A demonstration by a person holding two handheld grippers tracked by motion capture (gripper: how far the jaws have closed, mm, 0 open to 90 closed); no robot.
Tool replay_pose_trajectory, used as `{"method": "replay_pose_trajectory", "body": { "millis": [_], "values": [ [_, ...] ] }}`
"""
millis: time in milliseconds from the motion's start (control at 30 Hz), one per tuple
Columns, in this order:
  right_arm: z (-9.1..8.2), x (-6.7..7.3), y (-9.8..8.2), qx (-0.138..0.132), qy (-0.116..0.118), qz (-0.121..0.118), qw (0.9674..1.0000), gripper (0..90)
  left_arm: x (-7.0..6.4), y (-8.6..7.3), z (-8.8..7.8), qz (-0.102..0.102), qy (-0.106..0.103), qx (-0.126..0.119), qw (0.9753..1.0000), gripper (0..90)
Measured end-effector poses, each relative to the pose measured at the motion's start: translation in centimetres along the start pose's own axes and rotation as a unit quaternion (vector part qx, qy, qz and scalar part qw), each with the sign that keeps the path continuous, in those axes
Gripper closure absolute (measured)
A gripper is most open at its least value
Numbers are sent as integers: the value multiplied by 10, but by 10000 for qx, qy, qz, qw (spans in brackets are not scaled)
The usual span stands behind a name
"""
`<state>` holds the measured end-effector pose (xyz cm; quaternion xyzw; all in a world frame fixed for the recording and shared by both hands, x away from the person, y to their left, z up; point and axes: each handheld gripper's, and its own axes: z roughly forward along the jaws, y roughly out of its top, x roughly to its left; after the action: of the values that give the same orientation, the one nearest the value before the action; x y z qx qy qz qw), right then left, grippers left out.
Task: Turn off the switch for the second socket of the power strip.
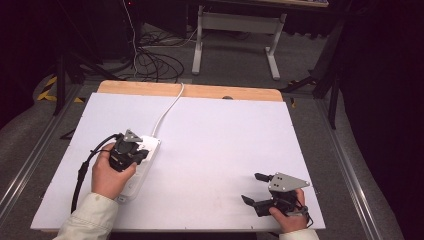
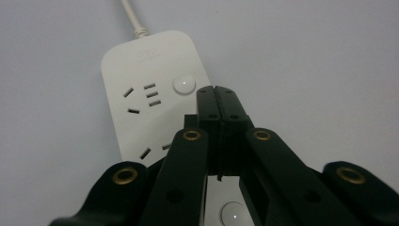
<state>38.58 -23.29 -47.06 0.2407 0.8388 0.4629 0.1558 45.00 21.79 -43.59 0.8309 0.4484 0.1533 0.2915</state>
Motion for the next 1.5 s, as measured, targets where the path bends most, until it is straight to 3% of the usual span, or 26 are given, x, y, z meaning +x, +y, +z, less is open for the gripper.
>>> {"method": "replay_pose_trajectory", "body": {
  "millis": [533,1500],
  "values": [
    [1,0,0,11,17,2,10000,157,2,0,6,42,18,403,9992,898],
    [1,0,0,5,34,18,10000,158,1,-3,9,130,157,385,9991,899]
  ]
}}
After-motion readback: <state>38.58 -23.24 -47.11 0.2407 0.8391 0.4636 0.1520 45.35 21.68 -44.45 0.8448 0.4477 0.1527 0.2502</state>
